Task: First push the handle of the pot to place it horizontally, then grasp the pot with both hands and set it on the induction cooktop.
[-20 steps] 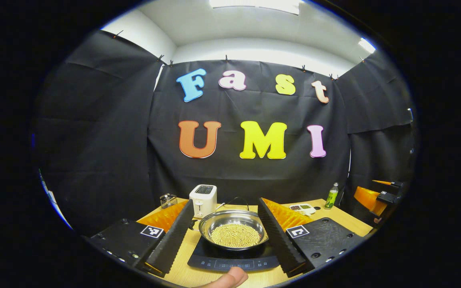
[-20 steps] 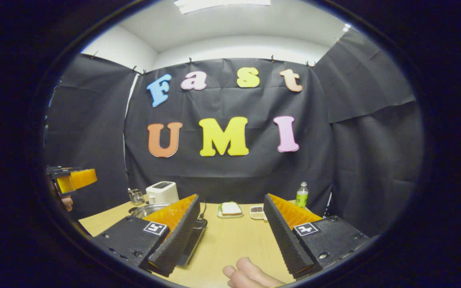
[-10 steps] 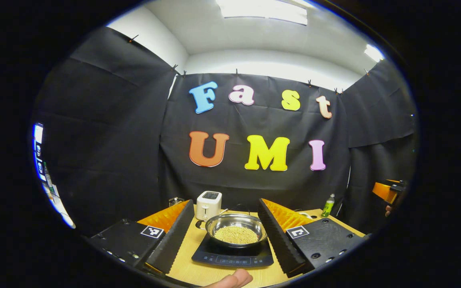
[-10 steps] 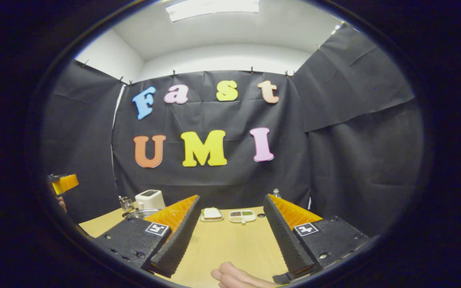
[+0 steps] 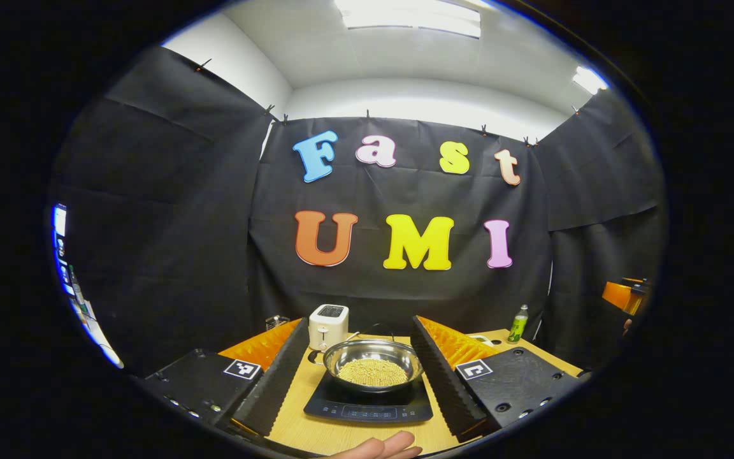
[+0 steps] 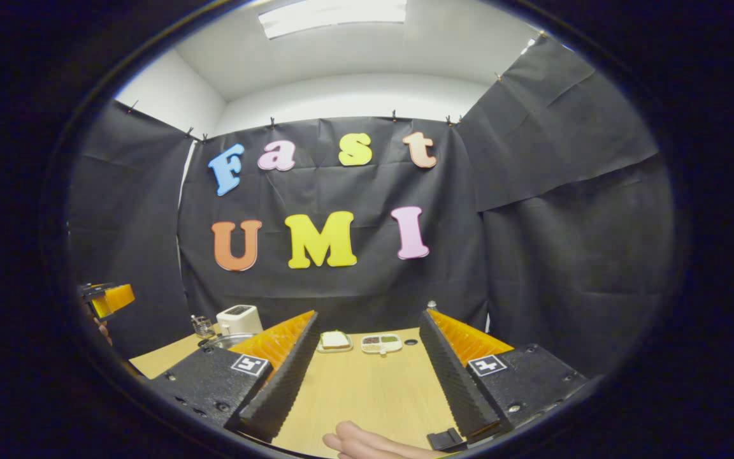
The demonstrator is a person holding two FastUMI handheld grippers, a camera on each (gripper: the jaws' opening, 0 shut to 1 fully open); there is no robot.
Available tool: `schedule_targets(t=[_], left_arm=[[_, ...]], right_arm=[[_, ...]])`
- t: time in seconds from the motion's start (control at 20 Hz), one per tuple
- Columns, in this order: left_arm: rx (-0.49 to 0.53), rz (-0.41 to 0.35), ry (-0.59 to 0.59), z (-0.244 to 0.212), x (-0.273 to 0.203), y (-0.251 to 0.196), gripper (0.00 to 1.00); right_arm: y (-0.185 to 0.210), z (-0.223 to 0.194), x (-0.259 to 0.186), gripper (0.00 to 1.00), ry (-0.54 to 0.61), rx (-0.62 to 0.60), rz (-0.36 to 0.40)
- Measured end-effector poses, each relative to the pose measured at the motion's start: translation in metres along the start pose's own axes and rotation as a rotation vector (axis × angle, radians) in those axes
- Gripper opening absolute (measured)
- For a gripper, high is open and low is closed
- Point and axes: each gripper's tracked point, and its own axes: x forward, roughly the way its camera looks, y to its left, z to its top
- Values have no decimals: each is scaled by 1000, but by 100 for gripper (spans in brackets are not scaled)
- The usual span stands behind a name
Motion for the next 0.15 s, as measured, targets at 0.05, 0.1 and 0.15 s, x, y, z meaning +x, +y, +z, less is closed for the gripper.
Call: schedule_targets(t=[0.05, 0.1, 0.15], left_arm=[[-3, -10, 7, -3, -3, -2, 95], [-2, -13, 9, -4, -5, -2, 95], [5, -14, 5, -2, -7, -2, 95]], right_arm=[[1, 0, -2, 97, 3, 0, 8], [-1, 0, -2, 97, 2, 0, 8], [-2, 2, -4, 97, -6, 0, 6]])
